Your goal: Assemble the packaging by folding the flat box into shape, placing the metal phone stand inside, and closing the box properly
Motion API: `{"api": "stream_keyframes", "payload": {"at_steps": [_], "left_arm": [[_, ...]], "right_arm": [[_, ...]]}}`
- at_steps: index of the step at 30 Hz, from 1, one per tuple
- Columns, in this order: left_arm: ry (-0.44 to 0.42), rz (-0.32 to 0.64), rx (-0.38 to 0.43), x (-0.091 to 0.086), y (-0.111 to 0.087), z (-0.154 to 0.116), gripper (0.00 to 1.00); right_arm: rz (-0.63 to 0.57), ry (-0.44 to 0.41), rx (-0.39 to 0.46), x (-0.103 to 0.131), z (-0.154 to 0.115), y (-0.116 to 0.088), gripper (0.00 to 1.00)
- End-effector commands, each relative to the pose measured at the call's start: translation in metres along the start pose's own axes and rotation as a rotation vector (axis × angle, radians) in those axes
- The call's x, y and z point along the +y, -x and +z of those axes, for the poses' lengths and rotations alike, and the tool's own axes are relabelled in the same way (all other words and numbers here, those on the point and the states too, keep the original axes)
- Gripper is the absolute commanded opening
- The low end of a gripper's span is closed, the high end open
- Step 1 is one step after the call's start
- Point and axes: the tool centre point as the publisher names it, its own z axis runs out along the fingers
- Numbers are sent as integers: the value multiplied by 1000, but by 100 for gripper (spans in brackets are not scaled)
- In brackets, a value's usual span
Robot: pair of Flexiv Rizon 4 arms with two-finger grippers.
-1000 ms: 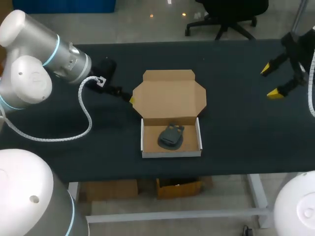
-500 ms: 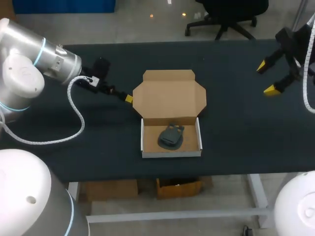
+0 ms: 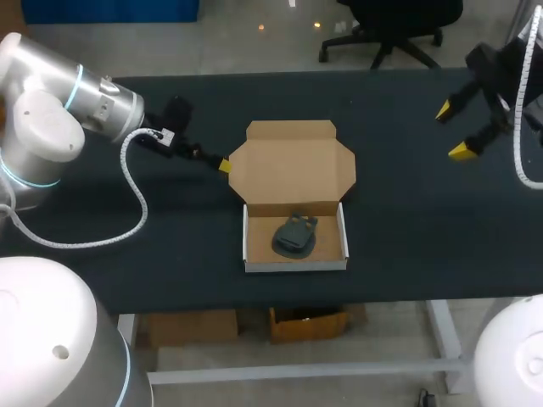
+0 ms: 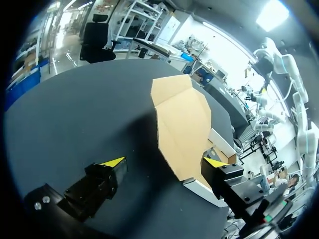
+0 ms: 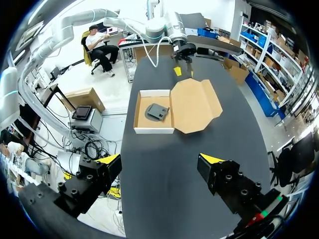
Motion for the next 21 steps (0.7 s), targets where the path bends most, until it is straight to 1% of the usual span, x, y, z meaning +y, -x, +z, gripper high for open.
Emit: {"api": "stream_keyframes", "payload": {"at_steps": [1, 3, 4, 6, 7, 9, 10, 12, 13, 14, 15, 16, 18, 19, 21], "left_arm": [[-14, 9, 84, -3, 14, 8, 100], [-13, 9, 88, -4, 13, 10, 100], [-13, 12, 109, -4, 13, 12, 100], [-7, 11, 117, -5, 12, 16, 100], [-12, 12, 135, -6, 11, 18, 100], [-12, 9, 140, -7, 9, 21, 90], [-18, 7, 157, -8, 9, 23, 83], [-23, 10, 170, -9, 6, 26, 71], [-27, 12, 182, -10, 5, 28, 68], [-28, 13, 185, -11, 3, 29, 60], [-33, 14, 193, -12, 2, 30, 56], [-39, 16, 207, -12, 1, 31, 56], [-51, 16, 231, -13, -1, 33, 59], [-56, 14, 250, -13, -2, 34, 56], [-57, 13, 261, -13, -4, 37, 54]], "right_arm": [[-3, -1, 10, 1, -3, 3, 100], [1, -7, 11, 2, -3, 5, 100], [3, -11, 14, 3, -3, 5, 100], [3, -21, 18, 5, -2, 7, 100], [2, -24, 21, 6, -1, 7, 100], [-1, -33, 25, 8, 0, 9, 100], [-2, -37, 26, 9, 1, 9, 100], [-2, -42, 28, 10, 2, 11, 100], [-2, -44, 30, 10, 2, 11, 100], [-2, -45, 30, 11, 3, 12, 100], [-2, -47, 30, 11, 3, 12, 100], [-1, -47, 30, 11, 3, 13, 100], [1, -55, 30, 12, 3, 14, 100], [1, -56, 31, 12, 4, 14, 100], [1, -60, 32, 12, 4, 15, 100]]}}
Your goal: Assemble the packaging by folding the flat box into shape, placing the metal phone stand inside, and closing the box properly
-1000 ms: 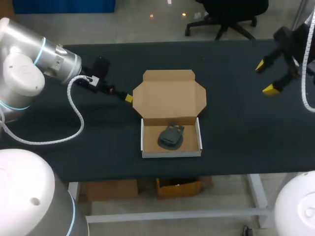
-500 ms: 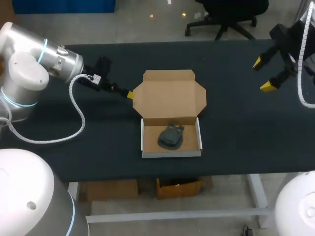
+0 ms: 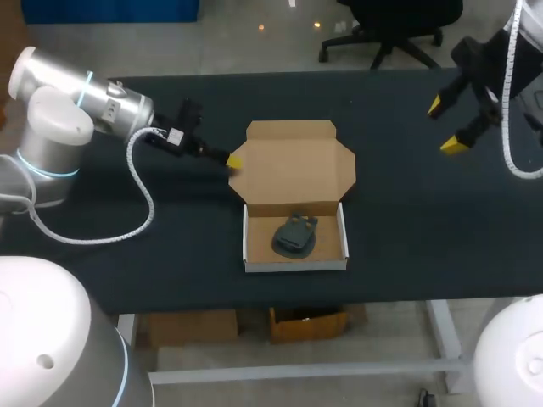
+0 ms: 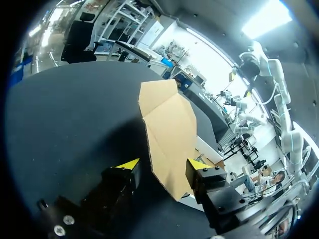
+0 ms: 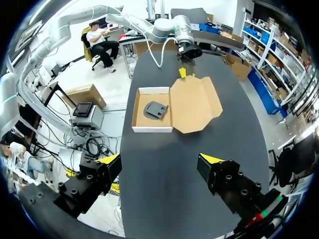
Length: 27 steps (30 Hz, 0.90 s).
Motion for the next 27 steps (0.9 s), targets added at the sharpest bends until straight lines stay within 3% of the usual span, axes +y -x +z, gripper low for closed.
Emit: {"api": "stream_keyframes", "payload": {"at_steps": [1, 17, 24, 27], "left_arm": [[-8, 1, 50, 2, 5, 7, 49], [-8, 21, 119, 1, -13, 21, 45], [2, 46, 142, 4, -25, 25, 34], [2, 62, 138, 4, -28, 27, 33]], "right_arm": [[1, -8, 12, 3, 0, 4, 100], [-4, -22, 12, 6, 1, 6, 100], [-9, -27, 10, 8, 1, 7, 100], [-14, -30, 9, 9, 0, 7, 100]]}}
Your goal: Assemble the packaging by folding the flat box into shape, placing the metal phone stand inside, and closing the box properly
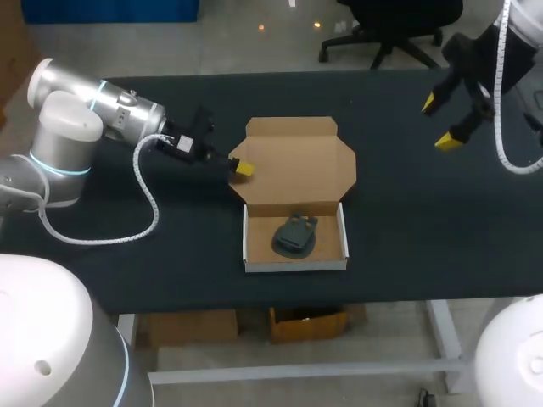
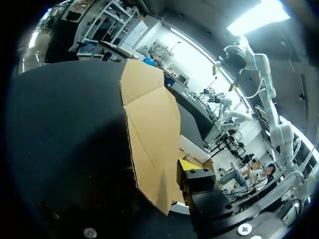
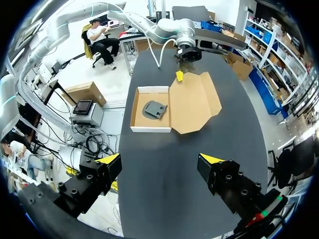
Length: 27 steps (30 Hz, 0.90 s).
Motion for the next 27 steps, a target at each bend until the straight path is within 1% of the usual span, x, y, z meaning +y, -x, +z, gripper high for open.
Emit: {"api": "stream_keyframes", "payload": {"at_steps": [1, 3, 7, 10, 27], "left_arm": [[-2, 10, -5, 1, -3, 2, 33], [-1, 19, -9, 1, -5, 3, 32], [-2, 38, -10, 2, -7, 6, 22], [-17, 55, -6, 1, -7, 7, 17], [-50, 110, 4, -1, -9, 10, 12]], "right_arm": [[-3, -3, 4, 2, -2, 0, 100], [-5, -4, 3, 2, -3, 0, 100], [-7, -4, 0, 2, -3, -2, 100], [-7, -3, 0, 2, -3, -3, 100], [-5, -1, 1, 1, -3, -4, 100]]}}
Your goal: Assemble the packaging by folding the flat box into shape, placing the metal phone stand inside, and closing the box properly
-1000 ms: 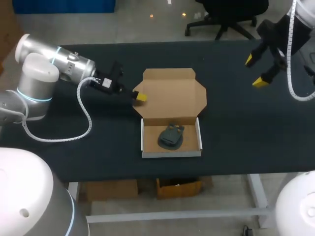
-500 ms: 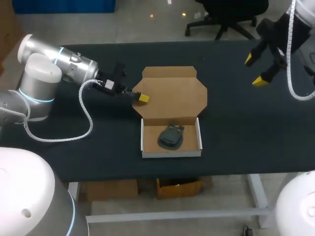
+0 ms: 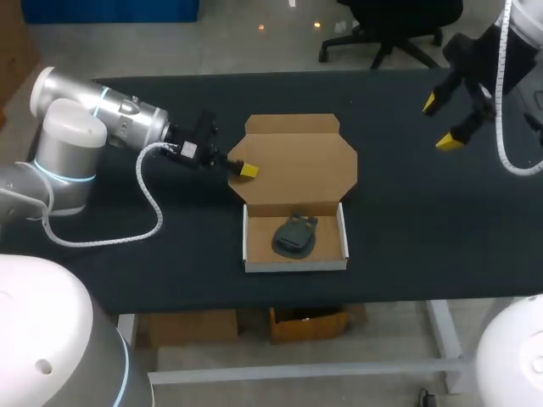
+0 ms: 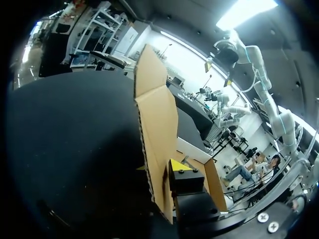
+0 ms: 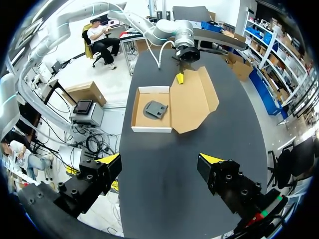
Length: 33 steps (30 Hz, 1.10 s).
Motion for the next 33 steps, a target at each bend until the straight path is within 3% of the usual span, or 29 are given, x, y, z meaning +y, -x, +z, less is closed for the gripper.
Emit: {"api": "stream_keyframes", "payload": {"at_steps": [1, 8, 11, 33], "left_arm": [[-10, 8, 1, 2, -1, 0, 12], [-16, 49, 6, 0, -1, 0, 7], [-19, 67, 7, 0, -2, 0, 0], [-59, 218, 36, -1, -15, -2, 0]], "right_arm": [[-2, -2, 3, 1, -2, -1, 100], [-3, -3, 7, 2, -1, 0, 100], [-3, -5, 8, 2, 0, 0, 100], [-8, -6, 9, 5, -1, 1, 100]]}}
